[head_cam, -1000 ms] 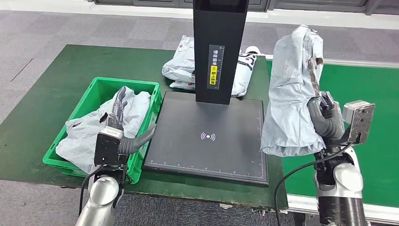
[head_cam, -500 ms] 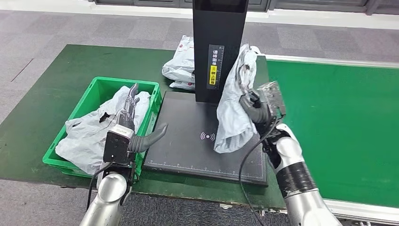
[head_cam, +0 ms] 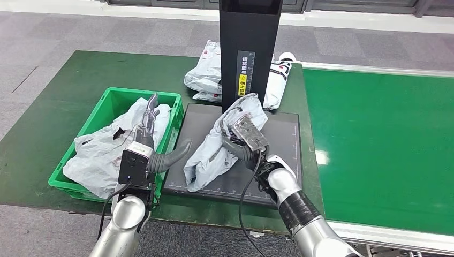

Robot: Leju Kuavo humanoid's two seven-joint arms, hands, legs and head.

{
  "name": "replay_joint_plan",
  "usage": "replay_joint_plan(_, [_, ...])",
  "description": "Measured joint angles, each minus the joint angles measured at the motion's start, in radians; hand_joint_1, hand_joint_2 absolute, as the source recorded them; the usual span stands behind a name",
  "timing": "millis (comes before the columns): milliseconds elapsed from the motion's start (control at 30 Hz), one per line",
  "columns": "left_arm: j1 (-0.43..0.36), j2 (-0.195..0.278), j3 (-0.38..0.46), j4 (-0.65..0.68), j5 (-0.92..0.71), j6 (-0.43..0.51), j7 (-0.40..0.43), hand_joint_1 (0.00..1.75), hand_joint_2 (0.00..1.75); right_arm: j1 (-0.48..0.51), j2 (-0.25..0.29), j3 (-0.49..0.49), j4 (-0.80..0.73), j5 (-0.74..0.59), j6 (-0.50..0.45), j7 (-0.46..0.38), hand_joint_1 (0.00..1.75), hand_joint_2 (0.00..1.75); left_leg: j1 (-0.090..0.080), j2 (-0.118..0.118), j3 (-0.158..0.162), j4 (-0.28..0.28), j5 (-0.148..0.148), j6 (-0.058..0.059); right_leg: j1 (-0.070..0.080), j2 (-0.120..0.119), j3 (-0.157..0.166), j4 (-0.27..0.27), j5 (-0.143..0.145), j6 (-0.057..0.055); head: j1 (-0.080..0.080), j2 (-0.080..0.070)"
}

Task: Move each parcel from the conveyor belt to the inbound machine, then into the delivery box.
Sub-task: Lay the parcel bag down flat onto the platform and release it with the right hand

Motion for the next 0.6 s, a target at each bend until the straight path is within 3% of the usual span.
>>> replay_joint_plan(133, [-0.012,0.004,-0.005,0.013,0.004,0.009,-0.002,0.00,1.75,0.004,-0.001,0.068,0.000,0.119,0.000,0.007,0.00,1.75,0.000,0.000,0.000,0.000,0.000,0.000,0.000,0.000,0.000,0.000,0.000,0.000,0.000,0.000])
replay_joint_plan(333, [-0.017,0.007,-0.006,0.020,0.003,0.019,-0.002,0.00,1.75,0.018,-0.013,0.099,-0.037,0.177,-0.015,0.018,0.00,1.75,0.000,0.000,0.000,0.000,0.000,-0.001,0.000,0.000,0.000,0.000,0.000,0.000,0.000,0.000])
replay_joint_plan(600, [0.018,0.015,0.001,-0.006,-0.034,0.053,0.005,0.00,1.75,0.119,-0.072,0.093,-0.272,0.461,-0.218,0.189,0.00,1.75,0.000,0.000,0.000,0.000,0.000,-0.001,0.000,0.000,0.000,0.000,0.000,0.000,0.000,0.000])
